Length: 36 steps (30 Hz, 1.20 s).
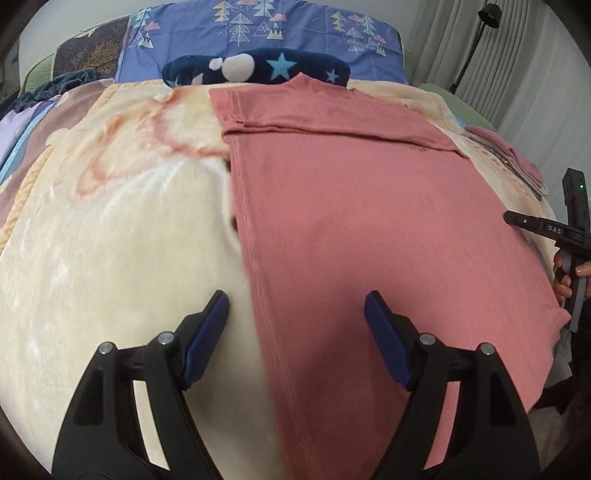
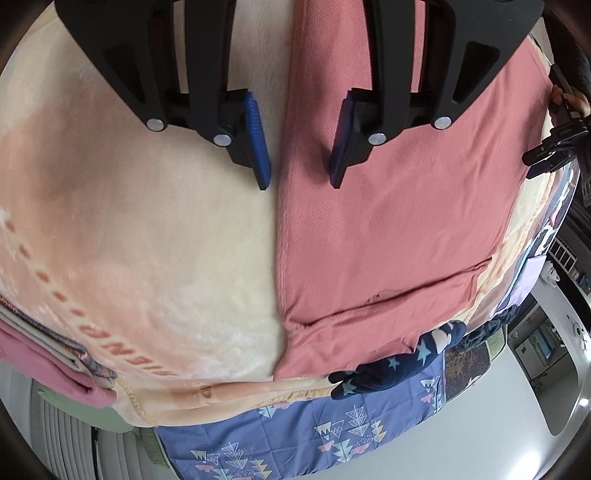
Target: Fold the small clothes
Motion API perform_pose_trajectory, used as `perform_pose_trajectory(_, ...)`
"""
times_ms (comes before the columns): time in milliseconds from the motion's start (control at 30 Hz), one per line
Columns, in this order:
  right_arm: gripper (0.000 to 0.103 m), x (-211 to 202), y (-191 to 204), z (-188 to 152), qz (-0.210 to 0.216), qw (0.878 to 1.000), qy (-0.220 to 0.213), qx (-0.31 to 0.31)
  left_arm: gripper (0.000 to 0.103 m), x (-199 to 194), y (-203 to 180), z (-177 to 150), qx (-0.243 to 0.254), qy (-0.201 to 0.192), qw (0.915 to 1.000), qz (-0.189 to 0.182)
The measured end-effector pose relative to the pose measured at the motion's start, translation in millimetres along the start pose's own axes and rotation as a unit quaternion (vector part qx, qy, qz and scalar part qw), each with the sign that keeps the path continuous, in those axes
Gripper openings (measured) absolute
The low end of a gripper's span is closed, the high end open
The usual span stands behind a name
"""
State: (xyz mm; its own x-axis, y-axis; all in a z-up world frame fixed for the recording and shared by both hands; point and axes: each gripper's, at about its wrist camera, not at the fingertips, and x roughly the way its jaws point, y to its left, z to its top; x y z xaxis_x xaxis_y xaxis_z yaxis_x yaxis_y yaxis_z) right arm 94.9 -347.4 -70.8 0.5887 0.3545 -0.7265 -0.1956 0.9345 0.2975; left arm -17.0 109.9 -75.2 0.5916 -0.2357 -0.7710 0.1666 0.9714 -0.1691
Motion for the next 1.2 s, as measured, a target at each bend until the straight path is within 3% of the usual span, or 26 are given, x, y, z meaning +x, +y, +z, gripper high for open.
perform_pose_trajectory(167, 0.036, -9.7, -4.0, -16.5, 0.012, 1.000, -0.002, 0.010, 0.078, -10.0, -6.3, -18.4, 0.015, 0.005, 0.9999, -0.006)
perform_pose_trajectory(367, 0.036, -30.6, -9.5, -38.5, 0.035, 0.999, 0.008, 0.019, 0.075, -34.4, -9.9, -46.8, 0.011, 0.011, 0.9979, -0.063)
perform_pose_trajectory(533, 0.036, -48.0, -17.6, -61.4, 0.055, 0.998, 0.012, 0.036, 0.075, -45.9, -17.9, -67.3, 0.022, 0.006, 0.9964, -0.081)
perform_pose_trajectory(733, 0.041, -55.3, -20.4, -72.3, 0.083, 0.995, 0.011, 0.059, 0.072, -40.9, -9.1, -60.6, -0.019, 0.003, 0.9937, -0.110)
perform_pose_trajectory(900, 0.041, -56.2, -16.0, -72.6, 0.087, 0.994, 0.014, 0.057, 0.071, -31.7, -14.8, -52.3, -0.015, 0.013, 0.9942, -0.106)
perform_pose_trajectory(1067, 0.041, -59.5, -12.9, -70.7, 0.101, 0.993, 0.037, 0.039, 0.062, -38.5, -8.1, -58.1, -0.023, 0.009, 0.9935, -0.111)
perform_pose_trajectory(1200, 0.043, -40.6, -6.5, -54.6, 0.102, 0.993, 0.058, 0.031, 0.062, -31.4, -0.1, -54.8, -0.047, -0.002, 0.9905, -0.129)
